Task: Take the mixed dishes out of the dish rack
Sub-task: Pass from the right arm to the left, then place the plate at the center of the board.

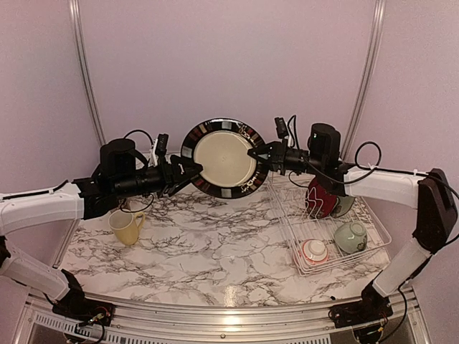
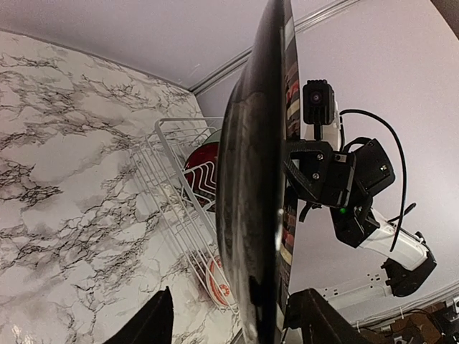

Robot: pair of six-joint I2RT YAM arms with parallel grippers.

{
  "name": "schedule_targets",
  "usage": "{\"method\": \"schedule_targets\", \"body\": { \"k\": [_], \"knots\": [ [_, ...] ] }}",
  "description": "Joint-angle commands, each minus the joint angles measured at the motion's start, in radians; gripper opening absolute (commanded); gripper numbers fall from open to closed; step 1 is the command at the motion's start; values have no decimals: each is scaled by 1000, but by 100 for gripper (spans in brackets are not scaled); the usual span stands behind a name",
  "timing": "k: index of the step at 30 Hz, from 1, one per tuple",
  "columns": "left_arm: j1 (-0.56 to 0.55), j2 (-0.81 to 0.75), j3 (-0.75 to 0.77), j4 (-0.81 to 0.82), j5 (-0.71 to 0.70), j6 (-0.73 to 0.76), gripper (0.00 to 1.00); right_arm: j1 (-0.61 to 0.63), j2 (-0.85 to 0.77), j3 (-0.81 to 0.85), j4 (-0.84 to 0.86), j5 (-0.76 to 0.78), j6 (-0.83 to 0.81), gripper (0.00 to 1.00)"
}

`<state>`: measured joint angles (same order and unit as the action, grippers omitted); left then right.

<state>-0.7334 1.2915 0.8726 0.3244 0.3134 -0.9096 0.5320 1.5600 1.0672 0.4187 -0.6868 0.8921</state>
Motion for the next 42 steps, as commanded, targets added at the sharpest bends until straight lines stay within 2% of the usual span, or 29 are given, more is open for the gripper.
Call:
{"method": "schedule_targets", "body": {
  "k": [1,7,10,14,18,21,24,28,34,35,37,42],
  "knots": [
    [-6,19,40,51,-1,-11,58,21,3,25,205,-46,73,0],
    [-6,37,68,-20,-71,-15,36,40,12,10,238,-45,85,0],
    [-6,36,72,-48,-103,-22,18,41,12,-2,247,-43,90,0],
    [-6,25,62,-76,-150,-35,2,47,9,-15,252,-37,90,0],
    [-5,17,47,-87,-176,-59,0,50,12,-19,229,-21,70,1],
    [-6,7,39,-92,-190,-64,0,50,12,-25,215,-12,56,16],
    [-5,-10,28,-101,-215,-72,0,51,2,-29,176,13,23,39],
    [1,-39,16,-122,-248,-99,0,50,-16,-13,42,80,-49,62],
    [26,-66,-12,-146,-263,-149,0,47,-35,13,-80,153,-136,87],
    [33,-72,-20,-144,-262,-160,0,44,-42,15,-107,171,-151,94],
    [48,-81,-41,-142,-259,-189,0,36,-61,14,-146,208,-182,98],
    [89,-102,-64,-151,-240,-202,0,1,-131,32,-279,318,-293,98]
  ]
}}
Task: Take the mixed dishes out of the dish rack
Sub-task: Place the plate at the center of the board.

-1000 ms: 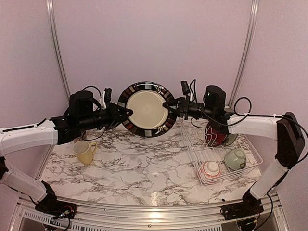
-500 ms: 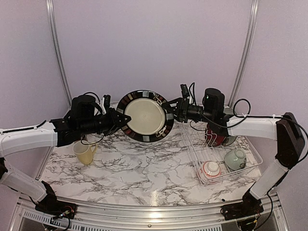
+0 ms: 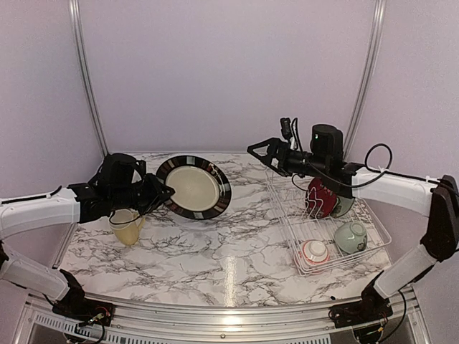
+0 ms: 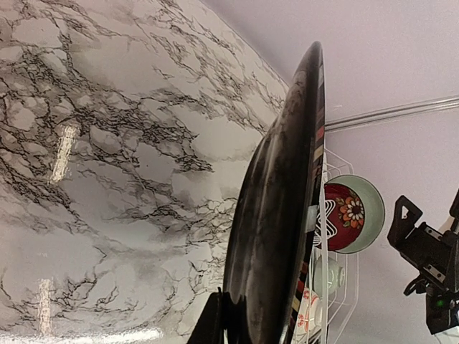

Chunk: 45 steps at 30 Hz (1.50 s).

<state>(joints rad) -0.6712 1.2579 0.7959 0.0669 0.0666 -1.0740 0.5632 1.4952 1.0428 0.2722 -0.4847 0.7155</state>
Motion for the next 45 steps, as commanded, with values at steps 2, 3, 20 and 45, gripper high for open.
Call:
{"method": "schedule_targets", "body": {
  "k": [2,3,20,45],
  "knots": [
    [51,-57,14,105,38,-39,0,-48,-95,72,-193,146,-155,98],
    [63,-48,16,107,55,-40,0,-56,-111,78,-217,153,-175,99],
    [117,277,250,48,-17,4,0,-72,-375,75,-452,362,-412,98],
    [151,552,161,371,78,-135,0,-85,-402,33,-470,399,-439,98]
  ]
}}
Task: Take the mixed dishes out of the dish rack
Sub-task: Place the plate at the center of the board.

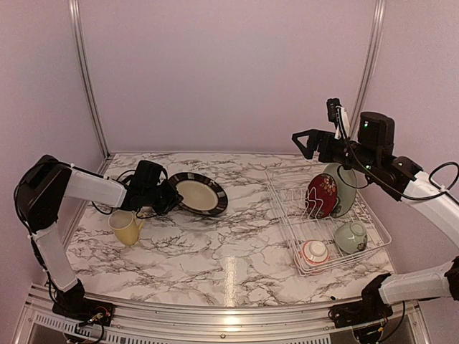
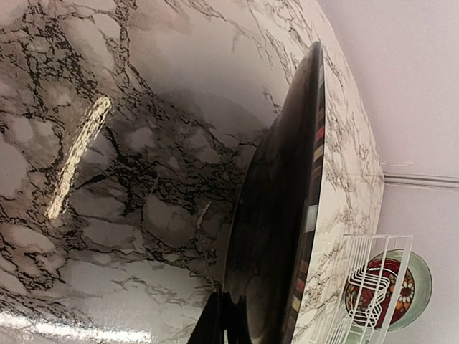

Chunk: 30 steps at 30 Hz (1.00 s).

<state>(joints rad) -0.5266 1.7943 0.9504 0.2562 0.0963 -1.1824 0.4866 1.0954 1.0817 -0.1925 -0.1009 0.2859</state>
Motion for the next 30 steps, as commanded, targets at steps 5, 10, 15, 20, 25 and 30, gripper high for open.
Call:
{"method": "schedule_targets", "body": {
  "k": [5,10,15,20,25,30],
  "knots": [
    [7,33,4,178,48,-28,2,-10,6,-8,-5,12,-5,98],
    [7,43,1,176,57,-22,15,-10,1,-8,-4,8,-2,98],
    [6,19,5,117,24,6,28,-10,-12,-17,0,8,2,99],
    [7,6,8,69,-2,31,35,-11,-5,-3,4,1,1,99],
    [5,-7,47,-19,-34,82,44,-11,-5,5,13,4,-8,98],
    [4,-57,63,-99,-88,130,60,-11,16,39,12,6,-25,98]
  ]
}}
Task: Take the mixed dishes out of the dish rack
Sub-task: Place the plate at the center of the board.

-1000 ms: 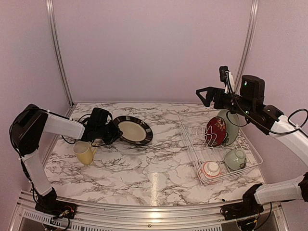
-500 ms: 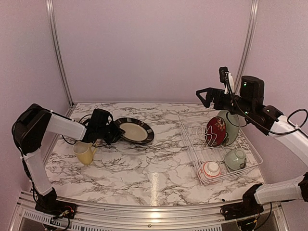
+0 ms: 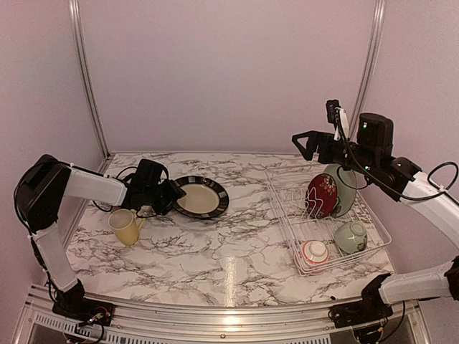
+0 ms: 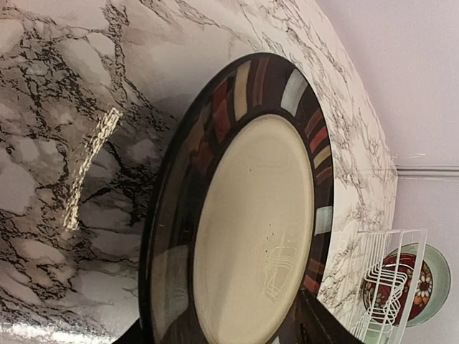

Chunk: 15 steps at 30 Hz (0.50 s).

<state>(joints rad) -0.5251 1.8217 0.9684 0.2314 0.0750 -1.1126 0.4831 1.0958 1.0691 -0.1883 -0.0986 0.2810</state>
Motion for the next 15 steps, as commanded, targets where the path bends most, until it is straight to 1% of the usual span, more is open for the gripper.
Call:
{"method": "schedule_targets", "body": {
  "k": [1,5,11,15],
  "knots": [
    [2,-96,45,-89,-70,68,63,-8,22,59,11,1,-22,98],
    [2,-140,55,-131,-117,98,73,-8,56,92,28,-17,-28,99],
    [-8,-177,93,-190,-133,116,82,-8,113,137,37,-44,-35,98],
    [-15,-222,106,-230,-177,133,87,-8,149,172,28,-57,-48,99]
  ]
}}
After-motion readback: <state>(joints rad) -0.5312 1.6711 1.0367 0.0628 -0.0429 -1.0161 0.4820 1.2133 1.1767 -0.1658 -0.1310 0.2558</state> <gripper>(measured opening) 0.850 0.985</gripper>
